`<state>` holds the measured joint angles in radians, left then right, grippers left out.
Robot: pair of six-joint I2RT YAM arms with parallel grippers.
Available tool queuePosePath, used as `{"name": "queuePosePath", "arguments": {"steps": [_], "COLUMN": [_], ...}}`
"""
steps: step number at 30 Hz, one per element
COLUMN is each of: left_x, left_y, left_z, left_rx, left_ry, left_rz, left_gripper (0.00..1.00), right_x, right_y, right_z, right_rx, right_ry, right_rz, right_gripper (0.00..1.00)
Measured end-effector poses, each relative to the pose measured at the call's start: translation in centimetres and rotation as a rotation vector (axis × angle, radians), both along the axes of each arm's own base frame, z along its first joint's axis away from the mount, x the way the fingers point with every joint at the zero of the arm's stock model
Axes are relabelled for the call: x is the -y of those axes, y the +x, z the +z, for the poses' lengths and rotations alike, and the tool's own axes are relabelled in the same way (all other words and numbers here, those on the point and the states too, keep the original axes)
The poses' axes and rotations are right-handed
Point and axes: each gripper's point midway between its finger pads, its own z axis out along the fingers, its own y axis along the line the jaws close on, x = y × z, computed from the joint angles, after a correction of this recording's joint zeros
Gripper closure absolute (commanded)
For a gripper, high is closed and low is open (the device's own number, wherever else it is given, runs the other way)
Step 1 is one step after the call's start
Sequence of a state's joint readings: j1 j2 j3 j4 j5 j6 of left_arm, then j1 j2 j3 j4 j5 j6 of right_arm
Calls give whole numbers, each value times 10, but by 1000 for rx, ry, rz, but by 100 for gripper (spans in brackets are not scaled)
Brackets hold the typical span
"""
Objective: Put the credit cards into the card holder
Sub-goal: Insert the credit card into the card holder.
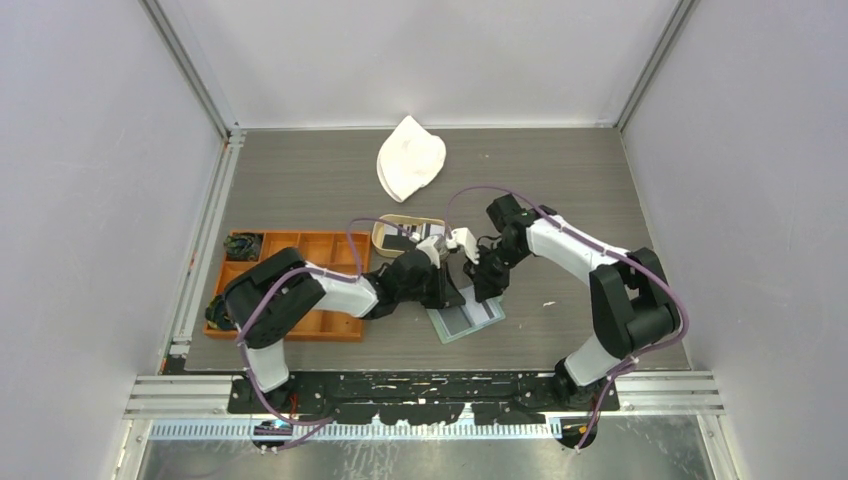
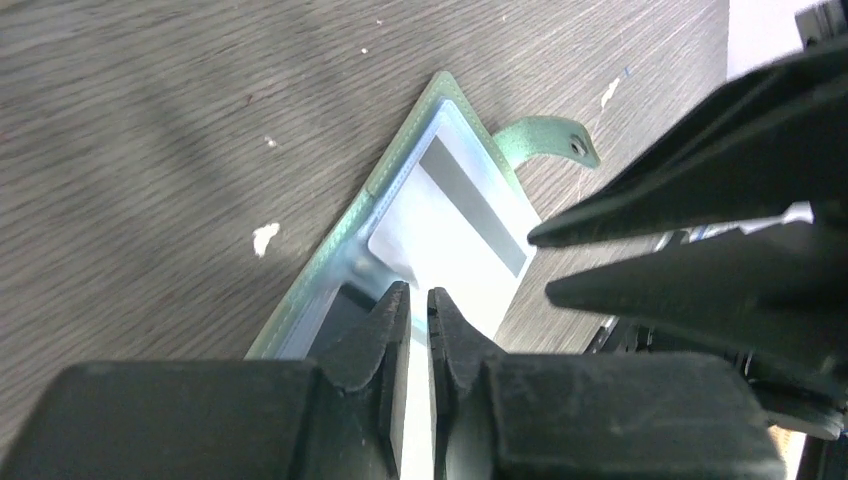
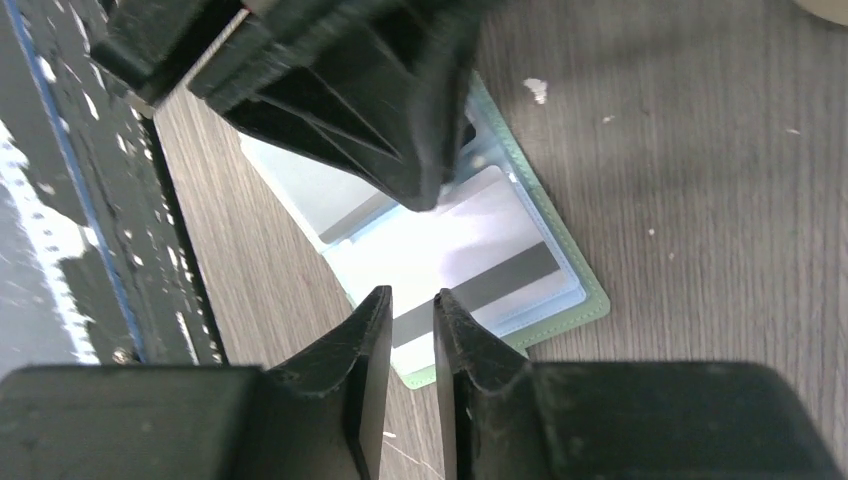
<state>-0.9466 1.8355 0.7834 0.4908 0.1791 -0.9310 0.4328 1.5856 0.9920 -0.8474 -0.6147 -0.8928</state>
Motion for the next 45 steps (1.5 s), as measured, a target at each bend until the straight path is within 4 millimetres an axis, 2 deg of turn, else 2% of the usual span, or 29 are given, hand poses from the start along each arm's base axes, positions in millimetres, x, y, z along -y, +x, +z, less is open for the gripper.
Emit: {"name": "queuePosePath", "arguments": {"steps": [3, 8, 9, 11, 13, 14, 15, 16, 17, 21, 24, 26, 30, 34, 37, 45], "left_x": [-9, -26, -29, -36, -47, -53, -60, -68, -77, -104, -111, -104, -87, -73, -64, -57], "left_y": [-2, -2, -2, -1, 0, 0, 1, 1, 1, -2, -9, -16, -28, -48, -59, -54], "left_z": [12, 68, 80, 105, 129, 138, 145, 149, 153, 138, 115, 106, 90, 62, 52, 32], "left_rx": [44, 207, 244, 322, 407, 444, 478, 506, 530, 544, 487, 429, 321, 237, 209, 179], "left_ry": [-3, -74, -89, -115, -135, -140, -141, -141, -142, -125, -119, -139, -181, -139, -111, -37], "left_rz": [2, 4, 4, 10, 23, 36, 49, 65, 86, 136, 126, 99, 52, 3, -17, 21], "left_gripper": [83, 81, 78, 67, 50, 38, 24, 14, 10, 14, 25, 33, 37, 44, 53, 55], "right_x": [0, 2, 3, 4, 4, 3, 2, 1, 0, 1, 3, 4, 7, 13, 16, 21], "right_y": [6, 16, 19, 23, 25, 25, 24, 24, 23, 20, 18, 20, 25, 17, 13, 11], "right_z": [13, 30, 32, 35, 34, 33, 30, 26, 22, 9, 9, 10, 7, -2, -10, -23], "right_rx": [-47, -142, -159, -188, -234, -260, -292, -323, -352, -432, -444, -451, -456, -496, -524, -568], "right_ry": [54, 133, 148, 173, 183, 184, 179, 169, 158, 115, 90, 72, 38, -15, -51, -118], "right_rz": [-120, -324, -364, -427, -483, -499, -513, -526, -538, -575, -585, -587, -579, -571, -564, -555], "right_gripper": [68, 62, 62, 62, 62, 62, 62, 63, 63, 62, 62, 63, 63, 63, 65, 66]}}
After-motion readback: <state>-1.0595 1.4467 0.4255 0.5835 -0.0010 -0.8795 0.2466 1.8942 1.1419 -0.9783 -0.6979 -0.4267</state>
